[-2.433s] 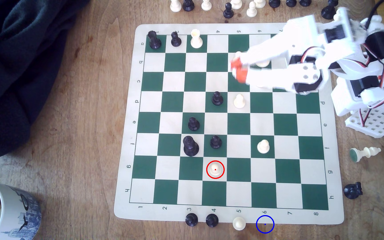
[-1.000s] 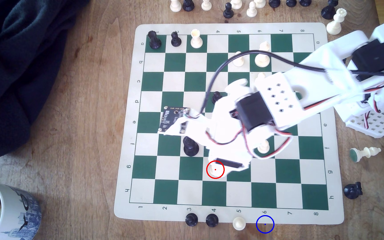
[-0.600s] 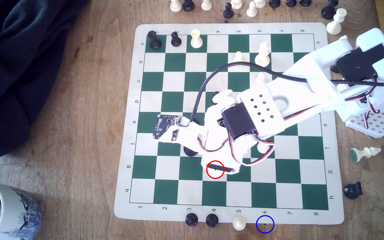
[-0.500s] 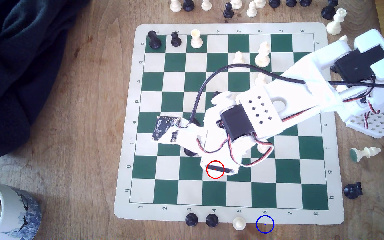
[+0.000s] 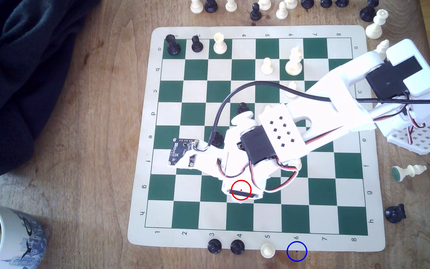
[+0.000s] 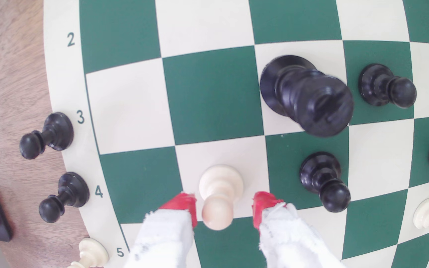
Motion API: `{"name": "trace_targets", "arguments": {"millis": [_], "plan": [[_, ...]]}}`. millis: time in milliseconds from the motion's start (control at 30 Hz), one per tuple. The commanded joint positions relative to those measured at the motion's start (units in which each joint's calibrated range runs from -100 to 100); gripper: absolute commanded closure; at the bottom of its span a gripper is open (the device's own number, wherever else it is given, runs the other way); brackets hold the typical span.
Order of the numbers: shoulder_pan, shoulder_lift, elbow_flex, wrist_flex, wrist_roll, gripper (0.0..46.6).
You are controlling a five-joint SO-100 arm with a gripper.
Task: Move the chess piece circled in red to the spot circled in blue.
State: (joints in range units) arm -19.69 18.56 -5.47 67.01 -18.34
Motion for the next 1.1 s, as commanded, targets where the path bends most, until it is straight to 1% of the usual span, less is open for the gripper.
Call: {"name": "trace_targets", "arguments": {"millis": [0, 833, 1067], "plan": [[0.33, -1.24, -2.96, -0.43, 0.24, 35.2], [-0.45, -0.05, -3.78, -0.35, 0.39, 38.0], [-0.76, -0.31, -4.51, 0.15, 0.59, 43.0]]}}
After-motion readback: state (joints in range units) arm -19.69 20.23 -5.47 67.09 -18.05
